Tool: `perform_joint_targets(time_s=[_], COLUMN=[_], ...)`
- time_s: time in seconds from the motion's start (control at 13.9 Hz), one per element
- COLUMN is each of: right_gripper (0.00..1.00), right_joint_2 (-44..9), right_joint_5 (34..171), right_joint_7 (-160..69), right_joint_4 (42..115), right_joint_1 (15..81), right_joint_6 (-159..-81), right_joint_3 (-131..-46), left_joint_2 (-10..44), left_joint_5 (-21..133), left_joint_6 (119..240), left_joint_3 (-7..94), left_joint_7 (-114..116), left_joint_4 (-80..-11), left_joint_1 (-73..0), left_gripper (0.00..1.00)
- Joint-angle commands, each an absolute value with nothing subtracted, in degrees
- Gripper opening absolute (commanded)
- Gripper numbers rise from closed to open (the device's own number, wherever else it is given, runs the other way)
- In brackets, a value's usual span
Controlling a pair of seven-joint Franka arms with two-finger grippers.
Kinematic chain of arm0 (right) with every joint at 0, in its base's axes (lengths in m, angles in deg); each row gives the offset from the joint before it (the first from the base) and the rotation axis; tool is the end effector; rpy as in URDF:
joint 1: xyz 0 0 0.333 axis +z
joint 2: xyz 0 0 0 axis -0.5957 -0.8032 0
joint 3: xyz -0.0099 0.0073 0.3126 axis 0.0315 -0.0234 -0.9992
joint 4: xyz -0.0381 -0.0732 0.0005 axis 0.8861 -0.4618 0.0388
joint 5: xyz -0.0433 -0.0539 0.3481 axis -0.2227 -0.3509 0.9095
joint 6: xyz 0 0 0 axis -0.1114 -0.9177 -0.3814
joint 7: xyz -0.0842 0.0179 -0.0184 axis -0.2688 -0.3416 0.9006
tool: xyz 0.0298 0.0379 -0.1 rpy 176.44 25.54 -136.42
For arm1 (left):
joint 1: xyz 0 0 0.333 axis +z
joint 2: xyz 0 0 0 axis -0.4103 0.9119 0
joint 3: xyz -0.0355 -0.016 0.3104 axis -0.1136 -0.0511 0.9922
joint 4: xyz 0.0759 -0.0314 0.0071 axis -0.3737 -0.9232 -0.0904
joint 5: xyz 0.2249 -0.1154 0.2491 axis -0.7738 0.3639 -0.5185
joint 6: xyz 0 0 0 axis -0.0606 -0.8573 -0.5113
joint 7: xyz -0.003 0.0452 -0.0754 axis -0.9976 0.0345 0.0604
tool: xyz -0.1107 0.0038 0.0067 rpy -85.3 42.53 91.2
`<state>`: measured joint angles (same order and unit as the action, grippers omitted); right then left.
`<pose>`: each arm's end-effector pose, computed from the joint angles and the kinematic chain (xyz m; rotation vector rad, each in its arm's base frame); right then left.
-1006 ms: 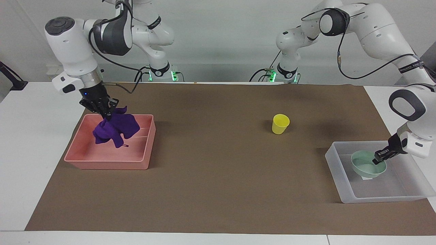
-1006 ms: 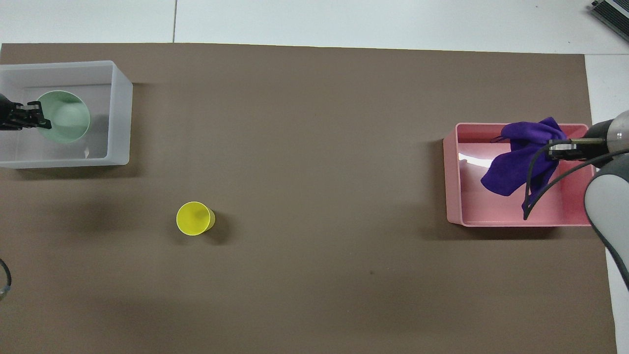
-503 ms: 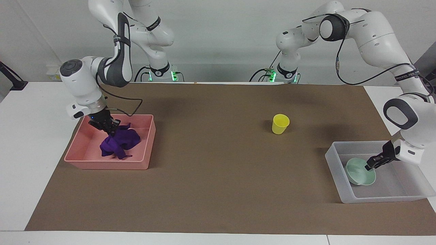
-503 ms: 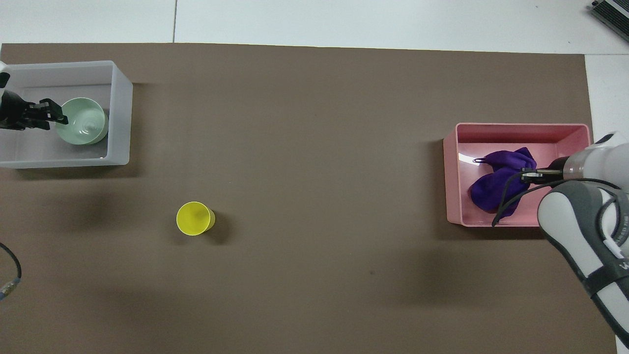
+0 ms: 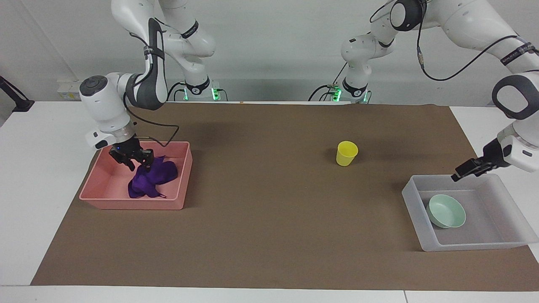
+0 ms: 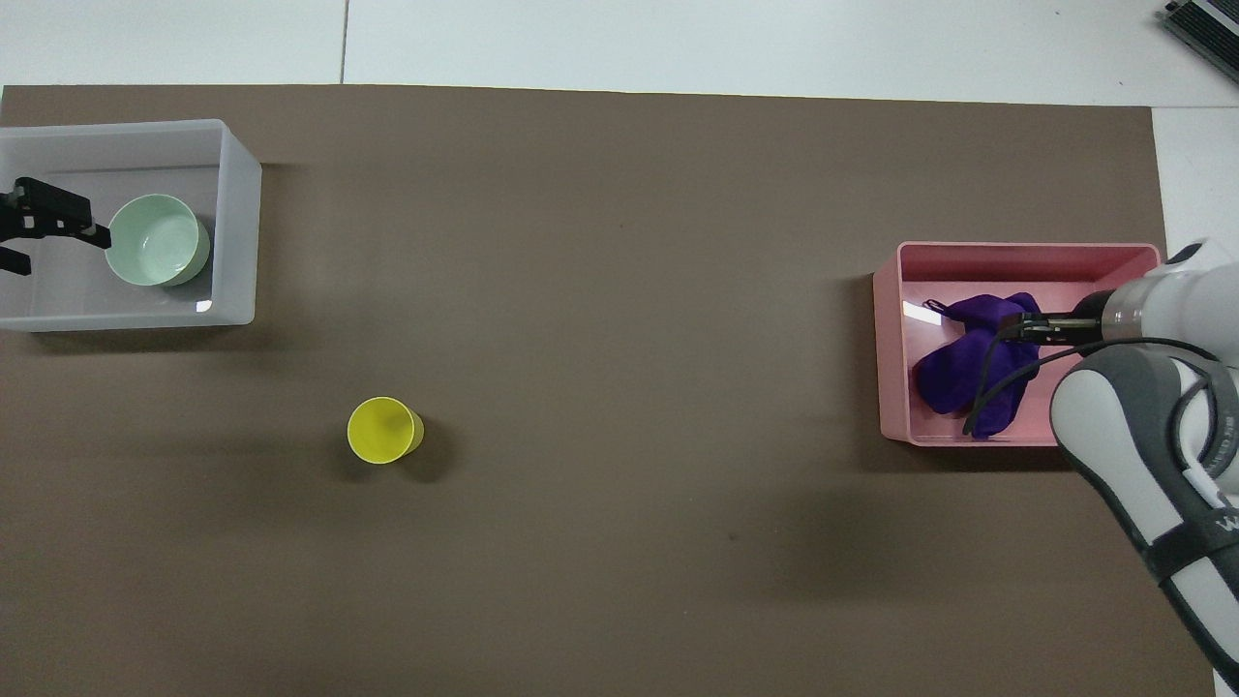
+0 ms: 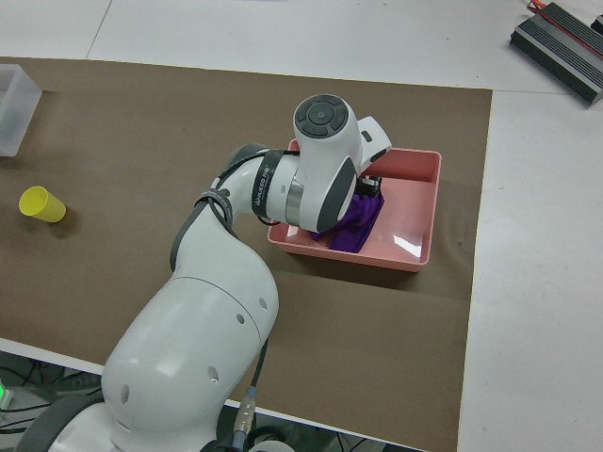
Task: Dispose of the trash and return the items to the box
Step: 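Drop the cloth in the pink bin while the left gripper places the bowl, then reach the left gripper to the yellow cup and grasp it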
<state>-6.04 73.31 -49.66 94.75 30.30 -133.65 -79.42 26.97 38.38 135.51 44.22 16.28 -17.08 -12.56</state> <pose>0.5337 -0.0724 0.4203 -3.1286 0.1200 -0.2082 0.6073 0.0901 0.4994 2.9700 0.2801 -0.1402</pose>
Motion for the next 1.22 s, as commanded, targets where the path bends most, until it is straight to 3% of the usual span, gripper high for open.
perform_joint_targets(time_s=[0.0, 0.14, 0.29, 0.5, 0.65, 0.72, 0.79, 0.86, 1.15], right_gripper=[1.0, 1.0, 1.0, 1.0, 1.0, 1.0, 1.0, 1.0, 1.0], right_joint_2=[-4.89, -4.36, -3.4, -2.08, -0.59, 0.03, 0.12, -0.14, 0.91], right_joint_5=[73.33, 71.93, 71.84, 71.93, 71.93, 72.01, 72.01, 72.01, 71.93], right_joint_7=[-57.38, -63.11, -64.72, -64.11, -61.74, -61.03, -60.24, -58.93, -58.39], right_joint_4=[88.15, 84.1, 80.23, 74.34, 71.87, 70.47, 68.46, 65.3, 64.38], right_joint_1=[34.61, 37.6, 39.28, 39.28, 38.76, 38.58, 38.41, 37.62, 36.3], right_joint_6=[-124.68, -118.97, -113.86, -106.4, -101.82, -99.62, -96.82, -93.22, -89.58], right_joint_3=[-79.74, -80.0, -80.18, -80.18, -80.01, -79.66, -79.31, -79.22, -79.48], left_joint_2=[17.3, 9.83, 5.68, 3.91, 4.96, 5.48, 6.1, 7.06, 11.18], left_joint_5=[38.83, 39.09, 40.67, 40.77, 41.12, 41.12, 41.2, 41.9, 42.44], left_joint_6=[134.82, 140.86, 146.84, 158.6, 164.69, 165.32, 165.41, 165.24, 164.28], left_joint_3=[45.08, 44.99, 44.99, 44.99, 44.99, 44.99, 44.99, 44.99, 44.99], left_joint_7=[12.17, 12.08, 11.99, 11.99, 11.38, 11.37, 11.37, 11.2, 10.94], left_joint_4=[-30.07, -42.45, -53.45, -65.16, -68.26, -68.79, -68.97, -68.62, -65.57], left_joint_1=[-19.72, -23.76, -28.25, -33.0, -35.12, -35.12, -35.04, -34.51, -34.33], left_gripper=[1.0, 1.0, 1.0, 1.0, 1.0, 0.93, 0.28, 0.0, 0.0])
